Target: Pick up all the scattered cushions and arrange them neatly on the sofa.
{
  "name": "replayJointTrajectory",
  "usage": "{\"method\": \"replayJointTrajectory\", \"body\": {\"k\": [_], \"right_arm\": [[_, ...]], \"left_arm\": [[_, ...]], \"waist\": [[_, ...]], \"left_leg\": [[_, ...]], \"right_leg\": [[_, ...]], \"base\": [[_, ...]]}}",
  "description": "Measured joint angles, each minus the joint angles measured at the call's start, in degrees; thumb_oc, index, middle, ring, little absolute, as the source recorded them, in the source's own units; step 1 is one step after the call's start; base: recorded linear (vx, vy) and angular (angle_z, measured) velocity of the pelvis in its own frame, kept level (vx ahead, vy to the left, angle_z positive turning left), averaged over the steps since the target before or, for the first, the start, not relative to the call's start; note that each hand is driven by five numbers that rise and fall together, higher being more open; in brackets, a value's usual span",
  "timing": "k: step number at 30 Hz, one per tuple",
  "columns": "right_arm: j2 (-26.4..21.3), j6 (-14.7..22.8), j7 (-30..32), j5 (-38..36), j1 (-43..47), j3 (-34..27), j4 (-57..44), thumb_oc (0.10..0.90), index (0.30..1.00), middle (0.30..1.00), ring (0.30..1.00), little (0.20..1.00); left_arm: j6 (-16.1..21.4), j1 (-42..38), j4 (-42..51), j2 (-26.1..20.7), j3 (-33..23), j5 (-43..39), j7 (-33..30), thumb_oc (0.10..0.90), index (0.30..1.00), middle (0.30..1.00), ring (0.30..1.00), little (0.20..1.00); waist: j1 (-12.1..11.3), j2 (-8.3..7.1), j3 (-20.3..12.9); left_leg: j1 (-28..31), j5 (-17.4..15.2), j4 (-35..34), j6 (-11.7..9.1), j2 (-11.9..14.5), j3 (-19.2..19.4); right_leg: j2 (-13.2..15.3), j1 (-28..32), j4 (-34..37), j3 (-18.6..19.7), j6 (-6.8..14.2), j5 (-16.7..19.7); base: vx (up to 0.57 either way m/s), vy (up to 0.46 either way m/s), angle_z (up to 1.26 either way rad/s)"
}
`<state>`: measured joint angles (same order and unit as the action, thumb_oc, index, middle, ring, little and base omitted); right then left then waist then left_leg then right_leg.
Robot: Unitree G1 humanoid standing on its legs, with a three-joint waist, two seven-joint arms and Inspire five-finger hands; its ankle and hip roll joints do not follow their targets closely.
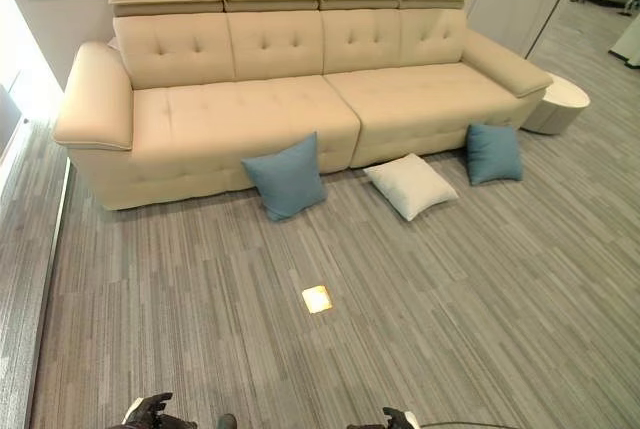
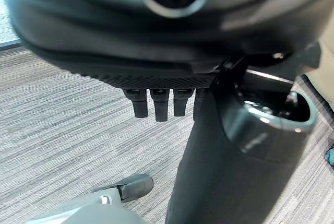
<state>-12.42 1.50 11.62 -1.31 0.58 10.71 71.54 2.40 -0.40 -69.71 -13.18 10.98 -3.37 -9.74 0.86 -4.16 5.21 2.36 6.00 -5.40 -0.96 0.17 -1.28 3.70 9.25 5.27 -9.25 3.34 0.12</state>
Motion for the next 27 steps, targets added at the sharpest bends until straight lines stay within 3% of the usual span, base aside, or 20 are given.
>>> {"method": "replayJointTrajectory", "body": {"k": [8, 14, 20, 23, 25, 27], "right_arm": [[0.0, 0.0, 0.0, 0.0, -0.1, 0.0, 0.0, 0.800, 0.900, 0.900, 0.900, 0.900], [0.0, 0.1, 0.7, 0.0, -0.2, 0.0, 0.0, 0.800, 0.900, 0.900, 0.900, 0.900], [-0.1, 0.2, 1.2, -0.3, 0.7, 0.0, 0.3, 0.800, 0.900, 0.900, 0.900, 0.900], [-0.4, 0.4, 1.3, -1.5, 1.9, -0.1, 0.2, 0.800, 0.900, 0.900, 0.900, 0.900], [-0.8, 0.5, 1.8, -1.9, 2.3, -0.5, 0.2, 0.800, 0.900, 0.900, 0.900, 0.900], [-1.1, 0.4, 2.3, -2.1, 1.3, -0.5, 0.2, 0.800, 0.900, 0.900, 0.900, 0.900]], "left_arm": [[-0.1, 0.0, 0.0, 0.1, 0.2, 0.0, 0.0, 0.800, 0.900, 0.900, 0.900, 0.900], [-0.1, -0.1, 0.0, 0.5, 2.0, 0.0, -0.1, 0.800, 0.900, 0.900, 0.900, 0.900], [-0.1, -2.6, 0.0, 1.7, 2.5, -0.1, -0.1, 0.800, 0.900, 0.900, 0.900, 0.900], [0.0, -4.4, -0.1, 1.6, 2.4, -0.9, -0.1, 0.800, 0.900, 0.900, 0.900, 0.900], [0.0, -5.1, 0.0, 1.6, 2.3, -1.2, -0.1, 0.800, 0.900, 0.900, 0.900, 0.900], [0.0, -5.3, -0.1, 1.7, 2.3, -1.2, 0.0, 0.800, 0.900, 0.900, 0.900, 0.900]], "waist": [[0.1, 0.36, 0.1], [1.4, 2.26, 0.8], [1.3, 4.09, 3.2], [1.3, 3.10, 4.9], [1.3, 2.68, 5.3], [1.4, 2.48, 5.4]], "left_leg": [[0.1, -0.2, 0.0, -0.4, 0.1, -0.2], [-0.7, 0.3, 0.3, -0.5, 0.1, -1.3], [-4.4, 1.1, 4.7, -2.4, 0.7, -0.9], [-7.8, 3.4, 8.9, -5.8, 0.6, 2.0], [-10.5, 1.5, 12.8, -3.8, 0.9, 6.6], [-10.7, 0.7, 11.1, -2.7, 1.9, 10.4]], "right_leg": [[-0.1, 0.2, 0.0, -0.2, 0.1, -0.1], [-0.5, -0.1, 0.0, -1.1, 0.0, -0.2], [-1.5, -1.1, -0.2, -1.7, -1.1, -0.9], [-0.7, -1.8, -0.4, -3.0, -3.4, -0.6], [-0.3, -1.3, 0.4, -3.9, -4.5, 0.0], [-0.2, -0.7, 0.4, -4.7, -4.1, -1.1]], "base": [[0.01, -0.071, 0.02], [-0.02, -0.099, 0.09], [-0.01, -0.105, 0.15], [0.09, -0.020, 0.14], [0.16, 0.021, 0.19], [0.16, 0.037, 0.26]]}}
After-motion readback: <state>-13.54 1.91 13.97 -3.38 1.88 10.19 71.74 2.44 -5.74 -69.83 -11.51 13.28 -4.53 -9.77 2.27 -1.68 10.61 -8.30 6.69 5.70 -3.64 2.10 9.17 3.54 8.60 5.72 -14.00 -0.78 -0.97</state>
